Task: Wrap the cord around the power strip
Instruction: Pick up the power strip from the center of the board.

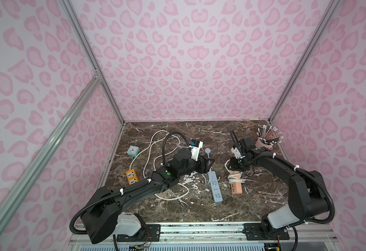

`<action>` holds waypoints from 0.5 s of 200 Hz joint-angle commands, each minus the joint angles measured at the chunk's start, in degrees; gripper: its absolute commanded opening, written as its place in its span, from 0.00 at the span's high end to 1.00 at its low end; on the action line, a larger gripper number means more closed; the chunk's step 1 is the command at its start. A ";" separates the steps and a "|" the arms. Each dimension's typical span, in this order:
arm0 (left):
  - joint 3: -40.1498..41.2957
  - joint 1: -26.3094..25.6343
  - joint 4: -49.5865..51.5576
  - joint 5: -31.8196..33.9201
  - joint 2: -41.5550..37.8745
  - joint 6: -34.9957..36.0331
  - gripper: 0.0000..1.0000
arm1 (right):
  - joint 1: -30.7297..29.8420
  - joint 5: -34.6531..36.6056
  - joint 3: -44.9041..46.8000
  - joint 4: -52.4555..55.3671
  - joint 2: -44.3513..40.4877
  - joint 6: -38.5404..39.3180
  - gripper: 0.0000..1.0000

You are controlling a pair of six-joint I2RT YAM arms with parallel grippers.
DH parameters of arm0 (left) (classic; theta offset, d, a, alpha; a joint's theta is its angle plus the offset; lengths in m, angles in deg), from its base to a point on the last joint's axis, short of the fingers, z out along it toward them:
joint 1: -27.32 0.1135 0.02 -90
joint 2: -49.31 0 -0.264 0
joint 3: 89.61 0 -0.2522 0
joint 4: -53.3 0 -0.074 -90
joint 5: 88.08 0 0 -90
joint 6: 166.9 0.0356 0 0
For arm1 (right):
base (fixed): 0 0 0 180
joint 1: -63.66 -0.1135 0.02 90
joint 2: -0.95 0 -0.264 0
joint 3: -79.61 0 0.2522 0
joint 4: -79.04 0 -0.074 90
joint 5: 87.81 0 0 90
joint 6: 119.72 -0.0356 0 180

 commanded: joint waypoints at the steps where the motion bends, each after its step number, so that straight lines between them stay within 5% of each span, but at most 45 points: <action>1: 0.71 0.10 -1.23 -8.95 0.14 -3.66 0.22 | 2.81 -17.90 2.33 -10.40 -3.28 -5.56 0.92; 48: 5.51 0.20 -14.52 -16.97 6.87 -14.09 0.01 | 5.01 -27.94 9.20 -28.74 -7.00 -19.45 0.96; 100: 5.98 -1.40 -32.93 -23.19 16.04 -24.65 0.01 | 5.59 -30.82 14.38 -41.83 -7.55 -29.47 0.98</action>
